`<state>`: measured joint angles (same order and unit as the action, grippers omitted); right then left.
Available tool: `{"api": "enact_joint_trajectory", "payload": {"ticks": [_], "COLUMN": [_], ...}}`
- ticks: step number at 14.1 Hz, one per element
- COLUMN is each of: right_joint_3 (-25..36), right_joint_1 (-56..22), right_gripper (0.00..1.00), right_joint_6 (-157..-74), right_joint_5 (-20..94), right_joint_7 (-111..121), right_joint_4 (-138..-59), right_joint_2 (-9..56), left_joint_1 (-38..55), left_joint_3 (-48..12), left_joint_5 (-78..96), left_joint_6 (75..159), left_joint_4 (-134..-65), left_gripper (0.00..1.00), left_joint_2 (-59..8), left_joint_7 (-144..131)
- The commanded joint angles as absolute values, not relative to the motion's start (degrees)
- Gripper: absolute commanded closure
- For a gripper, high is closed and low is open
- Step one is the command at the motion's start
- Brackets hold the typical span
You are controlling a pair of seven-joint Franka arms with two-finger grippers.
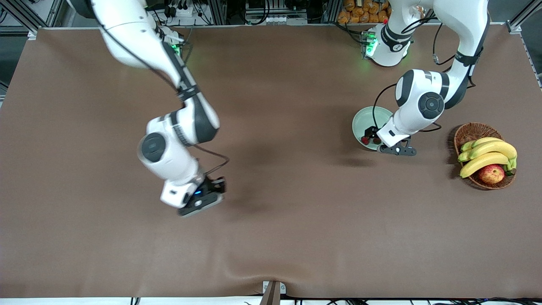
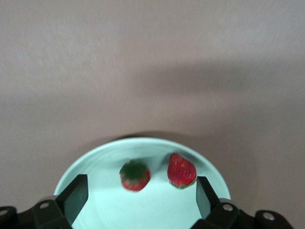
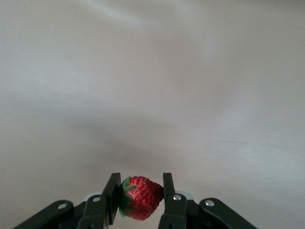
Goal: Collect all strawberries into plate
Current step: 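Release the strawberry onto the plate while the right gripper carries the last one, then set the last strawberry mid-table with the right gripper while the left gripper approaches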
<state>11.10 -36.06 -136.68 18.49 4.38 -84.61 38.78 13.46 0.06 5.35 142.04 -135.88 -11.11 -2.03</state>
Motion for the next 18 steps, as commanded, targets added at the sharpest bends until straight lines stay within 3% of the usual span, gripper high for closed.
{"api": "enact_joint_trajectory", "payload": {"ticks": [1, 6, 12, 14, 15, 16, 17, 18], "right_joint_3": [12.0, 12.0, 12.0, 12.1, 12.1, 12.2, 12.5, 12.5], "right_joint_1": [-42.0, -49.2, -52.8, -52.6, -52.5, -52.3, -52.6, -52.8], "right_gripper": [1.00, 1.00, 0.99, 0.84, 0.59, 0.07, 0.00, 0.00], "right_joint_6": [-141.7, -154.8, -155.0, -155.1, -155.1, -155.2, -156.0, -157.2], "right_joint_5": [19.1, 19.2, 19.0, 18.8, 18.7, 18.5, 18.3, 17.7], "right_joint_7": [-3.4, -12.5, -22.1, -22.3, -22.2, -21.9, -21.8, -21.8], "right_joint_4": [-84.6, -81.7, -67.1, -65.3, -65.3, -65.4, -65.5, -66.0], "right_joint_2": [40.6, 48.9, 61.1, 62.8, 63.0, 63.4, 64.0, 64.0], "left_joint_1": [13.1, 13.2, 14.3, 14.9, 15.4, 15.8, 15.9, 15.8], "left_joint_3": [-0.3, -0.3, -0.4, -0.8, -1.1, -2.1, -3.2, -4.2], "left_joint_5": [4.7, 4.7, 4.7, 5.0, 5.2, 5.5, 6.1, 6.2], "left_joint_6": [141.8, 141.7, 141.7, 141.7, 141.7, 141.7, 141.7, 141.7], "left_joint_4": [-133.1, -127.4, -121.2, -119.5, -118.8, -118.3, -117.3, -116.6], "left_gripper": [0.00, 0.00, 0.00, 0.00, 0.00, 0.00, 0.00, 0.00], "left_joint_2": [-10.4, -11.6, -15.4, -16.4, -17.2, -17.4, -17.5, -17.9], "left_joint_7": [-1.2, -1.5, -2.2, -2.3, -2.4, -3.2, -5.0, -6.4]}}
